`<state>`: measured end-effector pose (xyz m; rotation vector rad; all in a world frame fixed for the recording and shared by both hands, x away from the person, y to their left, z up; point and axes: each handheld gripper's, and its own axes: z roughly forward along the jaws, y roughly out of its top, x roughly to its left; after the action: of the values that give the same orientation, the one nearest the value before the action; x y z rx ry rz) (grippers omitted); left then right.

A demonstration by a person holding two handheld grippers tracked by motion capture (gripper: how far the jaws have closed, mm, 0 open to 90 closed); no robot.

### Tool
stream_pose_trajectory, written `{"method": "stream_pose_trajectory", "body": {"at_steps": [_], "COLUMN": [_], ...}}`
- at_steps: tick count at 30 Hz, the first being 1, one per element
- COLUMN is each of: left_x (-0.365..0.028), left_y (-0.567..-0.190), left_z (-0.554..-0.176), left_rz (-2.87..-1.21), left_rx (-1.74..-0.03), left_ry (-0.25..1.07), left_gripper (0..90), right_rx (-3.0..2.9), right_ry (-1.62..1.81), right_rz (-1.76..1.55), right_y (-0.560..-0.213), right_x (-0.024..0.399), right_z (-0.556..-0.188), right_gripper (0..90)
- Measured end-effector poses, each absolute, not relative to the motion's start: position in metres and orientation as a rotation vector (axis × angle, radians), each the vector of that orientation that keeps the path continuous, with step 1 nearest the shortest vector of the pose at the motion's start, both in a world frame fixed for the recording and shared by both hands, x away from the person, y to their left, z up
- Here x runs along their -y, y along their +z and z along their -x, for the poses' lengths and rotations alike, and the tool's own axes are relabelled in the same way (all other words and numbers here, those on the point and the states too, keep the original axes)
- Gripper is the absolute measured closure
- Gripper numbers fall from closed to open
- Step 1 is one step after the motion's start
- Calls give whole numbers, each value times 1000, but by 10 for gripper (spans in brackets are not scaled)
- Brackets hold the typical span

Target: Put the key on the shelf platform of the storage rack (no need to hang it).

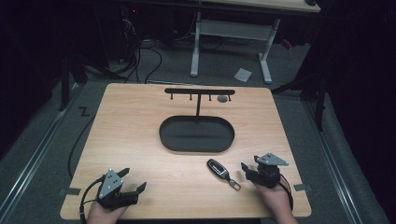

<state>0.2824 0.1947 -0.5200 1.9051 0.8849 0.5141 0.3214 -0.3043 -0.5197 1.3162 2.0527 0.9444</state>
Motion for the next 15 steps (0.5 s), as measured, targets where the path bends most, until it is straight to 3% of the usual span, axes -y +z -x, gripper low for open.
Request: {"method": "stream_pose_trajectory", "body": {"at_steps": [15], "left_x": [-189], "left_y": [-522], "left_z": [-286], "left_rz": [-1924], "left_rx": [-863], "left_ry": [490], "left_gripper": [183], "right_rx": [-2046], "right_ry": [949], "right_rz": [-1312], "right_y": [-524], "right_x": [306], "right_z": [-319], "right_gripper": [264]}}
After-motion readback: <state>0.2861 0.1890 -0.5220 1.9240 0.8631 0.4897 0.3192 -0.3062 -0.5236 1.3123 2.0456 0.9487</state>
